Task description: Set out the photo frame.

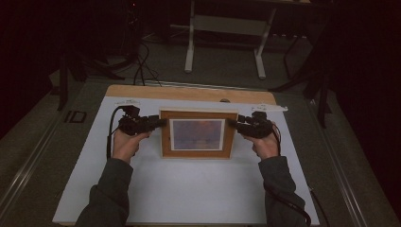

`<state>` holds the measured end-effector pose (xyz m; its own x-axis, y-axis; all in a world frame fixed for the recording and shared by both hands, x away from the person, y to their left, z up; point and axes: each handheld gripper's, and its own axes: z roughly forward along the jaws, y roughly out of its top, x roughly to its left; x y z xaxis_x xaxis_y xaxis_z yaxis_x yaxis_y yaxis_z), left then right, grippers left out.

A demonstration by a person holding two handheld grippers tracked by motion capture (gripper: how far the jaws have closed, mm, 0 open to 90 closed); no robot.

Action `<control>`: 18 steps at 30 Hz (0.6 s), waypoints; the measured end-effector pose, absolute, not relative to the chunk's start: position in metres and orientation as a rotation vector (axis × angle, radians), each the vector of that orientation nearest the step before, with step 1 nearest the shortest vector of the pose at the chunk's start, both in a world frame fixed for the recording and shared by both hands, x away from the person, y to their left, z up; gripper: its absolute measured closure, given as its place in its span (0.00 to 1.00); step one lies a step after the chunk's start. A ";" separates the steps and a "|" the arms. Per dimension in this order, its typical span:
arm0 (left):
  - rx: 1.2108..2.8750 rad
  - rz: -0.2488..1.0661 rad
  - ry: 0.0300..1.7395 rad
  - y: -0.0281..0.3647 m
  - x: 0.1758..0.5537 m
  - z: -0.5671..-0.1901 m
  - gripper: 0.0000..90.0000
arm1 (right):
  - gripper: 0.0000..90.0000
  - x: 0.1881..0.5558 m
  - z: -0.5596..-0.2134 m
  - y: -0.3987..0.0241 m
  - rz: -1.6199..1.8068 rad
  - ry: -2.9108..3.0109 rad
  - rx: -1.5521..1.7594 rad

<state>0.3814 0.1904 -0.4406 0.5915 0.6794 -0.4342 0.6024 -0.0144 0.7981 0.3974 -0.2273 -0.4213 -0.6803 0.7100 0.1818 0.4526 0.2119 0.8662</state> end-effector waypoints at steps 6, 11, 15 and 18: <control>1.688 0.110 1.069 0.199 0.375 -0.437 0.58 | 0.62 0.395 -0.418 -0.232 1.467 2.221 1.097; 1.674 0.131 1.062 0.205 0.370 -0.433 0.59 | 0.62 0.392 -0.416 -0.237 1.466 2.218 1.093; 1.682 0.143 1.054 0.208 0.365 -0.430 0.60 | 0.62 0.390 -0.416 -0.240 1.465 2.220 1.088; 1.681 0.151 1.041 0.210 0.360 -0.429 0.60 | 0.62 0.388 -0.417 -0.242 1.468 2.219 1.087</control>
